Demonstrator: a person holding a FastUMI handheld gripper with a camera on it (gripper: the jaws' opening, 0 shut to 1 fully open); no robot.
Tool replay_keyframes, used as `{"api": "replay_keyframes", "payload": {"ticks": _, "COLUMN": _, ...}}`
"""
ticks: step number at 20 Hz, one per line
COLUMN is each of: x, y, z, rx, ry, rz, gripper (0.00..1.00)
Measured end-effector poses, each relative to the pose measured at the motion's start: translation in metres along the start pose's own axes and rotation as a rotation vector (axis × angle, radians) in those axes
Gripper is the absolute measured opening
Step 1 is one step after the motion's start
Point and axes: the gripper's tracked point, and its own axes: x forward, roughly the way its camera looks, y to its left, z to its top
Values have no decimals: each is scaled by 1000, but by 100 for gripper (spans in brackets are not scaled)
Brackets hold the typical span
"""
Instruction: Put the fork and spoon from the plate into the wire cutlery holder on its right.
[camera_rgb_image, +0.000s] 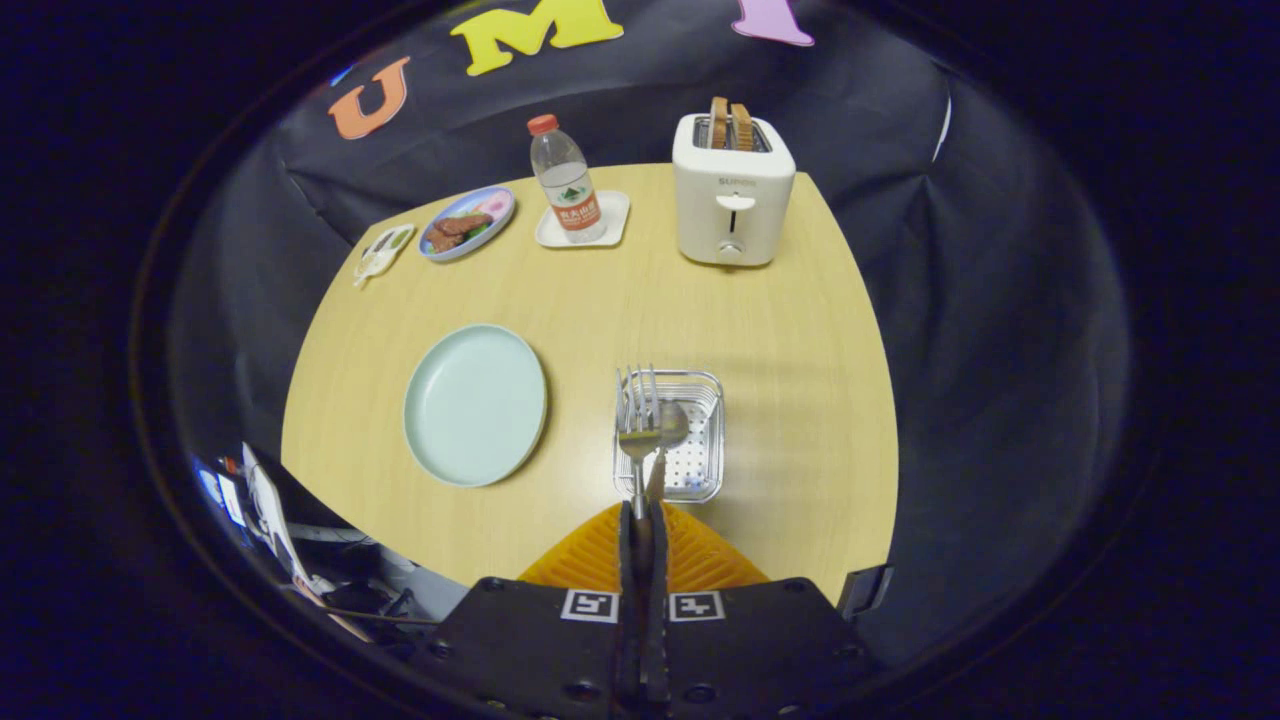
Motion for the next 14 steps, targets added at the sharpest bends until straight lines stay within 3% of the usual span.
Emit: {"api": "replay_keyframes", "payload": {"ticks": 14, "x": 0, "y": -6, "z": 0, "rx": 231, "ry": 298, "rz": -22, "gripper": 4}}
